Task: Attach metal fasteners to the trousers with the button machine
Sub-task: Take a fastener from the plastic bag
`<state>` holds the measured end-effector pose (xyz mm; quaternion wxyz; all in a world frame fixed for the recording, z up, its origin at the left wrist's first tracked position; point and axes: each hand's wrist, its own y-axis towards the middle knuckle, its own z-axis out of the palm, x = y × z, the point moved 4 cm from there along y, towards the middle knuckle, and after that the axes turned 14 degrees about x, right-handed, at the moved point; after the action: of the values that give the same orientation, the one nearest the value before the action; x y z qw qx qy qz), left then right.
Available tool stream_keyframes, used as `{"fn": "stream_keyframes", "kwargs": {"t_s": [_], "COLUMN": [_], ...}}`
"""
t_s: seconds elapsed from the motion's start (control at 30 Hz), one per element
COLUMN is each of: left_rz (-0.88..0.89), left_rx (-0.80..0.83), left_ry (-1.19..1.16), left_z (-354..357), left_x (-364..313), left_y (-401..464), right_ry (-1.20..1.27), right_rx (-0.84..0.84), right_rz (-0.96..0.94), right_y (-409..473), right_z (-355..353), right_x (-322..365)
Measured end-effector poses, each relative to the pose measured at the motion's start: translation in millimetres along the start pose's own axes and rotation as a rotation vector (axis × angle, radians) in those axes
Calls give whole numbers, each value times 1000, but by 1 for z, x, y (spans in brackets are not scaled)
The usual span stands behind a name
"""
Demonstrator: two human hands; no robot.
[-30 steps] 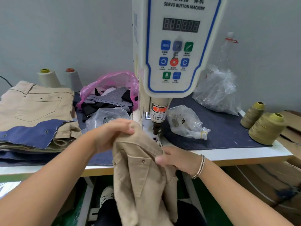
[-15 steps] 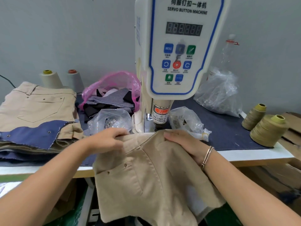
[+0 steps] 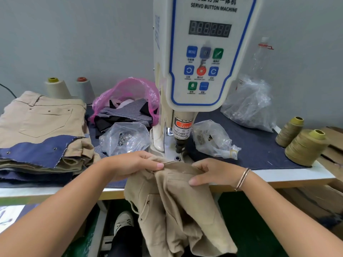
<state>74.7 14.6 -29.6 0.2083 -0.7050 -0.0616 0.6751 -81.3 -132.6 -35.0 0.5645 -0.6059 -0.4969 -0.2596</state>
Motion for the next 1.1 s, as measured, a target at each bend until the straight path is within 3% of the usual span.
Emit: {"fn": "stream_keyframes", "kwargs": {"t_s": [0.1,0.2,0.4,0.53,0.7,0.77,0.83,0.9,0.93,1.0,1.1], "left_rz": [-33,-55,-42,-59,7,27,46,61,65,74,76], "left_rx": [30,8,-34,-181,-305,-319,-324,-339,-348,-354,-327], "left_ry": [-30,-9,-17,-6,-155,-195,-202,-198,-192,-185,-204], "left_z": [-2,-6,-11,-25,-27,-26,-24,-22,-21,-20,-19], "left_x": [7,9,6,14,31,36,38,38,37,37,36], "left_y": [3,7,8,10,12,12,12,12,13,13,15], "right_ry": [-176,-271,66,169,42,7,-35,-219,-370,-657,-783], "right_rx": [40,-77,-303,-420,-399,-569,-860,-1063,-1052,-836,-634], "right_rz": [118,119,-133,-192,-188,-265,-296,-95,86,430,684], "right_y": [-4,-2,5,22,26,16,-6,-24,-26,-15,10], "right_z": [-10,-21,-30,-29,-28,-40,-60,-81,-90,-99,-103], "right_x": [3,5,-1,-8,-7,-1,4,5,3,-2,-4]}}
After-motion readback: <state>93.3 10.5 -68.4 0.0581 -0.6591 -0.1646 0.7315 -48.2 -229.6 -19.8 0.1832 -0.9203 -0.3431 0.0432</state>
